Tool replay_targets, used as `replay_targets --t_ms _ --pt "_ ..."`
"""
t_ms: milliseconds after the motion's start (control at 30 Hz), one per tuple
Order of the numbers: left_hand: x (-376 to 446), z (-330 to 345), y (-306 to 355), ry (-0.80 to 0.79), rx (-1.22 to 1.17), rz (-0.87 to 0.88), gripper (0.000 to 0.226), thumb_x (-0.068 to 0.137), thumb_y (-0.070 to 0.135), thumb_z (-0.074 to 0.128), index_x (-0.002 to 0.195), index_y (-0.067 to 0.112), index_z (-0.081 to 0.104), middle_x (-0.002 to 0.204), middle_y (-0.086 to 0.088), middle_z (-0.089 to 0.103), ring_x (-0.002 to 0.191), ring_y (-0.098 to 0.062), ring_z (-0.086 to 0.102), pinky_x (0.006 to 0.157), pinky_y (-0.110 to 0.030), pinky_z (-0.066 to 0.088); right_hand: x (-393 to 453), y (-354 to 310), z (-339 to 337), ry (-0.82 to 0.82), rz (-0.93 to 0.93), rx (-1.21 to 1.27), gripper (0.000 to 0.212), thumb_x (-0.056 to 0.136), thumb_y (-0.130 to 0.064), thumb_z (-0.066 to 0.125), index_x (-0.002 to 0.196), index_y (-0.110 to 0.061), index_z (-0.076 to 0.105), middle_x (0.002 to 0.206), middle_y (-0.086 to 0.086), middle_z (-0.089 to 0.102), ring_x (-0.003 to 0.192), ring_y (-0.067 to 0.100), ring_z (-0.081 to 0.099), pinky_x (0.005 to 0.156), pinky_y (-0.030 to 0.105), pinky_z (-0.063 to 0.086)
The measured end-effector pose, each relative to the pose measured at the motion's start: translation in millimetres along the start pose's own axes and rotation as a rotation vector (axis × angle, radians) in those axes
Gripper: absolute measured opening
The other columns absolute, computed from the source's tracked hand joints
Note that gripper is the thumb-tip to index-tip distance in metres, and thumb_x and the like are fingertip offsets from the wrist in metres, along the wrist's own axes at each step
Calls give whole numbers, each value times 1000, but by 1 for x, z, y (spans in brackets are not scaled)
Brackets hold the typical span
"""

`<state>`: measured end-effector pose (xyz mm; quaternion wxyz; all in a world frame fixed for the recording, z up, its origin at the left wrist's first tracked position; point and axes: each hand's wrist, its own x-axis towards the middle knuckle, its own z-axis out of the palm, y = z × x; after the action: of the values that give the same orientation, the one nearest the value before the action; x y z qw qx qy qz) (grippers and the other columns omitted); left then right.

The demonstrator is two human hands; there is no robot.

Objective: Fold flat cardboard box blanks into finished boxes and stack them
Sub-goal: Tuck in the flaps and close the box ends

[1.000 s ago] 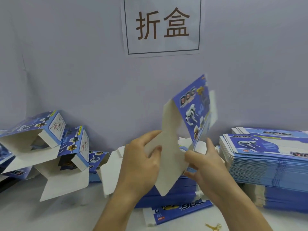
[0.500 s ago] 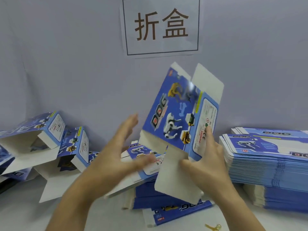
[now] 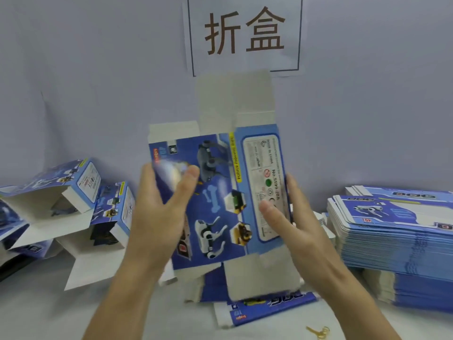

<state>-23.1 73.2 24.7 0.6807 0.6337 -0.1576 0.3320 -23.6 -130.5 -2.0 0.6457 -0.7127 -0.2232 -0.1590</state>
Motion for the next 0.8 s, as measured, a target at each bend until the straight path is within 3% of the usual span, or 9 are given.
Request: replay_targets --t_ms 133,200,267,367,433,533,600,700,800 --pt "-9 21 -1 -128 -72 13 53 78 54 64 121 26 49 102 13 74 90 -10 74 63 -22 59 -3 -3 -8 -47 -9 -24 97 62 -78 60 149 -52 27 142 -23 51 132 12 52 107 46 47" --pt "-11 27 0 -190 -110 -3 50 85 55 59 128 32 46 105 14 73 93 -10 74 65 -22 59 -3 -6 -9 -79 2 -12 87 58 -79 62 137 -57 35 128 -28 59 122 8 61 94 38 56" --pt "-15 37 2 -261 -212 -51 46 94 53 52 135 35 42 109 13 73 97 -10 73 68 -22 59 -4 -10 -10 -103 28 10 67 67 -75 61 128 -55 41 116 -28 66 107 5 69 81 31 60" --pt "-22 48 3 -289 -200 -85 38 93 57 40 130 48 43 109 16 72 98 -5 71 67 -19 58 -5 -10 -15 -86 59 4 68 73 -73 60 132 -42 45 116 -11 73 100 14 73 86 45 58" --pt "-20 46 3 -262 -191 -105 38 88 59 37 124 48 45 114 11 71 99 -8 72 70 -25 61 -4 -11 -17 -42 64 -28 65 73 -76 64 126 -42 49 113 -9 73 93 11 74 80 43 59" --pt "-13 33 4 -154 -264 -135 27 84 56 51 110 48 51 121 -6 69 98 -24 74 76 -42 62 -4 -9 -20 -9 81 -30 73 67 -76 72 125 -38 50 116 -1 71 84 13 75 66 36 60" --pt "-10 24 4 -151 -337 -116 32 88 53 62 118 52 50 118 -4 71 97 -26 74 71 -37 62 -3 -5 -19 -57 87 -41 83 56 -84 70 125 -43 49 120 -4 70 98 15 74 81 44 61" --pt "-10 20 3 -241 -339 -106 65 84 61 64 142 47 38 120 4 72 107 -21 71 79 -36 61 -3 -1 -15 -167 136 32 91 52 -83 73 131 -46 46 129 -8 67 113 18 69 97 53 54" --pt "-19 32 -6 -333 -246 -52 82 75 68 67 145 50 28 105 12 75 99 -12 72 80 -27 58 -3 1 -13 -88 47 75 103 58 -83 70 147 -55 26 154 -16 43 141 13 45 115 53 36"
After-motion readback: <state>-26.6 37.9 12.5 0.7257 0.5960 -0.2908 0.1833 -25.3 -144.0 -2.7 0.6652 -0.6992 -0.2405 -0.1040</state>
